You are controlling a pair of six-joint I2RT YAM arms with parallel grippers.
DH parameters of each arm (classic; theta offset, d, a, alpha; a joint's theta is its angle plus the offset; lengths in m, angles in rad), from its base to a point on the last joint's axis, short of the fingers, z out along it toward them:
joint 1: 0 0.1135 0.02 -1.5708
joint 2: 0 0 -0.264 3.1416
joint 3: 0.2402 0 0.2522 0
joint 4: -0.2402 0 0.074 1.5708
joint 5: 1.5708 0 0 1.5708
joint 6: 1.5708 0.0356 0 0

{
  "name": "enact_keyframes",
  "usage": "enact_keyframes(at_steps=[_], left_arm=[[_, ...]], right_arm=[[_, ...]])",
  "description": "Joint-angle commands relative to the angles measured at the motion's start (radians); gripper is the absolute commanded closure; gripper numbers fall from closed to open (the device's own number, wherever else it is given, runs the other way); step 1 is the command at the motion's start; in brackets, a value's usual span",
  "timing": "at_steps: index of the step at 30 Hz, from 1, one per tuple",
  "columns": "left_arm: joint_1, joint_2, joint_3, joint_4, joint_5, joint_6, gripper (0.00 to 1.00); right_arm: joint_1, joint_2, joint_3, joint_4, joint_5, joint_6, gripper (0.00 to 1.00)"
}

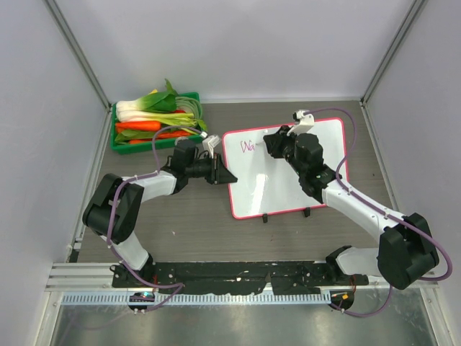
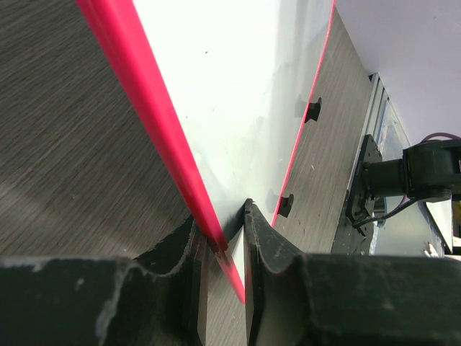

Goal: Write a sentence on the whiteboard

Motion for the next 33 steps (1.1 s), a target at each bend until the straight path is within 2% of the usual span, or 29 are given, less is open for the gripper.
enact_keyframes(at_steps=[1,12,26,33], left_arm=[[-0.027,0.035,-0.007,-0.088,-0.062,0.121,1.00],[-0.027,0.037,-0.006,-0.090,-0.062,0.121,1.00],[-0.029,0.038,-0.006,-0.093,-0.063,0.124,1.00],[-0.027,0.037,-0.004,-0.094,-0.063,0.126,1.00]], right_arm=[[-0.005,-0.009,0.027,0.049,0.021,0.004,0.98],[-0.007,-0.006,0.004,0.008,0.065,-0.020,0.99],[-0.005,0.031,0.030,0.039,-0.022,-0.002,0.99],[-0.005,0.039,0.010,0.033,0.016,0.000,0.98]])
